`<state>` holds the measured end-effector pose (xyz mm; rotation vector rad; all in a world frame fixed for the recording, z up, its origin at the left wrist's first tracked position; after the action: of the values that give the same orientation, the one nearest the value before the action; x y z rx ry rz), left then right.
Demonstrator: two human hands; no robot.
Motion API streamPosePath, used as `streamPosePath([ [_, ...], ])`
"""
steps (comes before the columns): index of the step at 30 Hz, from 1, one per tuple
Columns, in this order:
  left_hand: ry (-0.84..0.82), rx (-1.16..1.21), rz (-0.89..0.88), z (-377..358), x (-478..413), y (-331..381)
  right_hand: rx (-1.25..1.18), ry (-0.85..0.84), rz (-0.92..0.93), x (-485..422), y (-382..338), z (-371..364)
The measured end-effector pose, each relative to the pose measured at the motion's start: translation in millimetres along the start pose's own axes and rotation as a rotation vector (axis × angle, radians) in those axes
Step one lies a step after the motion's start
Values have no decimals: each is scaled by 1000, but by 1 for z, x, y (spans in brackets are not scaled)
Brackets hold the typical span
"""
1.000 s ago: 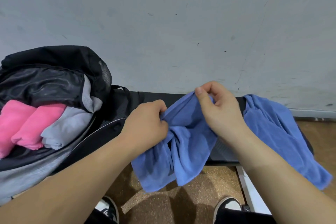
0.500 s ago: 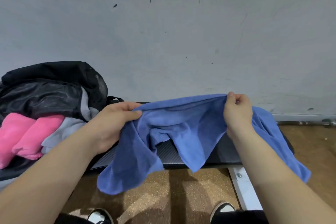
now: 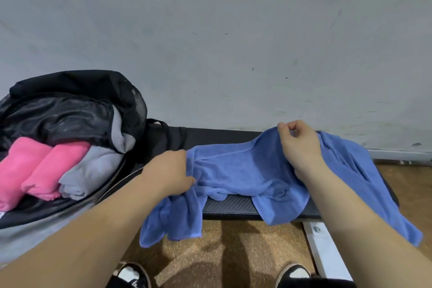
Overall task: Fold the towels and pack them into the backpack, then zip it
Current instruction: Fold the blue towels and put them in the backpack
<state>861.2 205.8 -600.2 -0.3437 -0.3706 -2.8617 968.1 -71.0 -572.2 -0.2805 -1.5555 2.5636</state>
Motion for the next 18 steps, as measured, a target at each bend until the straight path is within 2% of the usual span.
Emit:
streamPosePath([
  [2,-4,-28,61,-6,-3,-5,3,-71,32,2,-5,-10],
  [5,57,81,144,-6,-2,-6,48,-182,103,11,-11,-25],
  [8,107,55,163,-7,1,-8,139,-300,180,22,-15,-36],
  [12,91,86,170,-8,3,-11,205,-422,248,37,-17,-45],
  [14,157,225,154,-1,3,-13,231,-474,288,44,-20,-48],
  [16,209,493,134,9,2,-17,235,-517,333,51,-22,-51],
  [18,121,827,126,18,8,-17,215,-542,387,57,-26,-54],
])
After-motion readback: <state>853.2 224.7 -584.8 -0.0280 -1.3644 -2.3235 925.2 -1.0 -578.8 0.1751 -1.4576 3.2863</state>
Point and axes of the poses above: each hand's wrist, its own x-axis away from the middle knuckle, its own z-axis out of the back of the hand, y = z × x, the point moved 2 cm from there along -x, towards the middle knuckle, and after that the axes turned 4 degrees about y, right-handed, at the moved point
